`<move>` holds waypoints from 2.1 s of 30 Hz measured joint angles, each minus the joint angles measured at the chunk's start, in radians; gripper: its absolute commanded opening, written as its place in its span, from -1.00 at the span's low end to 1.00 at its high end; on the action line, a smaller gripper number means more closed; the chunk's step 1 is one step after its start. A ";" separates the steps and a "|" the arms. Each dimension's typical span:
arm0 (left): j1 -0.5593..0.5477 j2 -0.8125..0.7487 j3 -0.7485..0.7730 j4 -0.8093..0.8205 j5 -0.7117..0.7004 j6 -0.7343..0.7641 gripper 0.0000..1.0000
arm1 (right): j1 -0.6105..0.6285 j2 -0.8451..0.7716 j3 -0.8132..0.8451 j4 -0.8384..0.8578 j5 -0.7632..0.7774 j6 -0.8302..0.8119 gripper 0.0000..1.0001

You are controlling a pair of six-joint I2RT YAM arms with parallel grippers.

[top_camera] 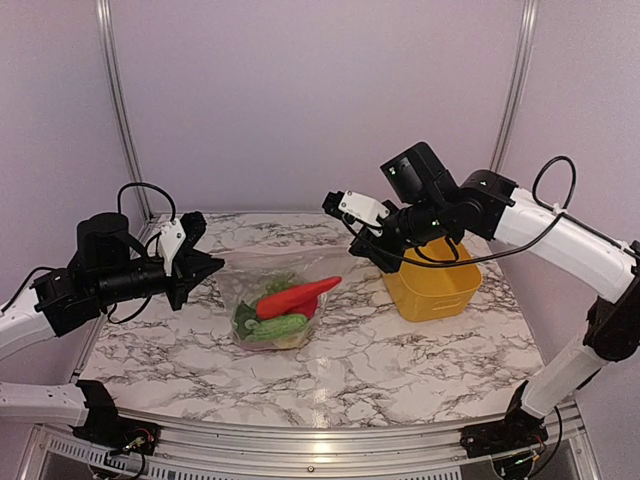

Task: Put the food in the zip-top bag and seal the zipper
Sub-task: Adjust the zipper on the zipper food storage bag, then pass from the left arm to the right

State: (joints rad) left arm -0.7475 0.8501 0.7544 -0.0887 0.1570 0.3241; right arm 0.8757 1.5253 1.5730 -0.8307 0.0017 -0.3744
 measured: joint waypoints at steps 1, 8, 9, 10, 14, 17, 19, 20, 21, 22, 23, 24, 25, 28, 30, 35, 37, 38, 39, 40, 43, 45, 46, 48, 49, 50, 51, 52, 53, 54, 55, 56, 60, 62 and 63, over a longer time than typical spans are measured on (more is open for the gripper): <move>0.002 0.002 0.000 0.001 0.000 0.000 -1.00 | 0.000 -0.003 -0.002 -0.001 0.004 0.000 -1.00; 0.008 0.038 0.000 0.015 0.003 -0.003 -1.00 | -0.009 -0.004 -0.007 -0.003 0.031 0.000 -1.00; 0.010 0.042 0.000 0.017 0.004 -0.003 -1.00 | -0.018 -0.004 -0.008 -0.003 0.028 0.000 -1.00; 0.013 0.045 0.000 0.019 0.005 -0.003 -1.00 | -0.026 -0.004 -0.009 -0.002 0.024 0.000 -1.00; 0.018 0.055 0.000 0.037 0.022 -0.003 -1.00 | -0.062 -0.006 -0.009 0.014 -0.016 0.000 -0.91; 0.028 0.063 0.000 0.041 0.030 -0.004 -1.00 | -0.067 -0.007 -0.009 0.016 -0.029 0.002 -0.67; 0.037 0.069 0.000 0.037 0.027 -0.007 -1.00 | -0.079 -0.008 -0.009 0.010 -0.014 0.008 -0.64; 0.043 0.072 0.000 0.038 0.026 -0.010 -1.00 | -0.089 -0.008 -0.009 0.008 -0.009 0.012 -0.57; 0.047 0.074 0.000 0.038 0.025 -0.013 -1.00 | -0.103 -0.009 -0.009 0.008 -0.002 0.018 -0.48; 0.051 0.077 0.000 0.039 0.026 -0.016 -1.00 | -0.119 -0.012 -0.011 0.012 0.000 0.028 -0.29; 0.053 0.079 0.000 0.039 0.026 -0.019 -1.00 | -0.138 -0.021 -0.022 0.024 -0.010 0.041 -0.15; 0.055 0.081 0.000 0.039 0.026 -0.022 -1.00 | -0.159 -0.036 -0.042 0.041 -0.023 0.055 -0.06; 0.056 0.083 0.000 0.039 0.027 -0.025 -1.00 | -0.180 -0.053 -0.064 0.057 -0.043 0.071 0.01; 0.061 0.092 0.000 0.040 0.033 -0.035 -1.00 | -0.255 -0.155 -0.197 0.151 -0.138 0.106 0.04; 0.067 0.103 0.000 0.041 0.043 -0.055 -1.00 | -0.294 -0.227 -0.287 0.204 -0.215 0.136 0.03; 0.078 0.142 0.000 0.067 0.053 -0.121 -1.00 | -0.294 -0.283 -0.436 0.320 -0.406 0.214 0.03; 0.079 0.149 0.000 0.076 0.052 -0.146 -1.00 | -0.280 -0.291 -0.510 0.368 -0.455 0.246 0.04; 0.079 0.151 0.000 0.081 0.052 -0.161 -1.00 | -0.270 -0.292 -0.542 0.385 -0.472 0.258 0.05; 0.079 0.151 0.000 0.085 0.052 -0.172 -1.00 | -0.261 -0.291 -0.562 0.397 -0.483 0.269 0.05; 0.079 0.151 0.000 0.089 0.052 -0.185 -1.00 | -0.247 -0.288 -0.582 0.412 -0.491 0.276 0.05; 0.081 0.151 0.000 0.093 0.051 -0.216 -1.00 | -0.210 -0.260 -0.592 0.456 -0.507 0.289 0.03; 0.083 0.151 0.001 0.093 0.051 -0.233 -1.00 | -0.194 -0.238 -0.592 0.493 -0.517 0.293 -0.02; 0.083 0.151 0.001 0.093 0.051 -0.238 -1.00 | -0.187 -0.225 -0.590 0.509 -0.520 0.295 -0.07; 0.084 0.152 0.001 0.093 0.051 -0.248 -1.00 | -0.180 -0.200 -0.589 0.539 -0.525 0.296 -0.19; 0.084 0.153 0.002 0.093 0.051 -0.253 -1.00 | -0.178 -0.190 -0.589 0.549 -0.528 0.297 -0.25; 0.085 0.154 0.002 0.093 0.051 -0.257 -1.00 | -0.177 -0.182 -0.589 0.558 -0.531 0.299 -0.30; 0.087 0.157 0.002 0.093 0.051 -0.259 -1.00 | -0.177 -0.178 -0.589 0.565 -0.533 0.298 -0.34; 0.089 0.159 0.003 0.093 0.051 -0.262 -1.00 | -0.177 -0.174 -0.589 0.571 -0.536 0.298 -0.38; 0.091 0.162 0.003 0.094 0.051 -0.264 -1.00 | -0.176 -0.172 -0.589 0.576 -0.540 0.299 -0.42; 0.094 0.164 0.004 0.094 0.051 -0.265 -1.00 | -0.176 -0.172 -0.588 0.579 -0.542 0.298 -0.46; 0.096 0.166 0.004 0.094 0.051 -0.266 -1.00 | -0.176 -0.172 -0.588 0.584 -0.544 0.298 -0.51; 0.100 0.168 0.004 0.095 0.051 -0.267 -1.00 | -0.176 -0.172 -0.588 0.589 -0.546 0.298 -0.54; 0.107 0.174 0.004 0.101 0.051 -0.269 -1.00 | -0.175 -0.172 -0.576 0.584 -0.554 0.296 -0.57; 0.112 0.179 0.004 0.106 0.052 -0.269 -1.00 | -0.175 -0.172 -0.557 0.581 -0.557 0.294 -0.52; 0.114 0.180 0.004 0.107 0.052 -0.269 -1.00 | -0.174 -0.172 -0.548 0.582 -0.558 0.294 -0.53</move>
State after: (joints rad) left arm -0.6334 1.0302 0.7582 0.0181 0.2092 0.0547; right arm 0.7017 1.3533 1.0248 -0.2489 -0.5560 -0.0799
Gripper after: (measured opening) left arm 0.013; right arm 0.221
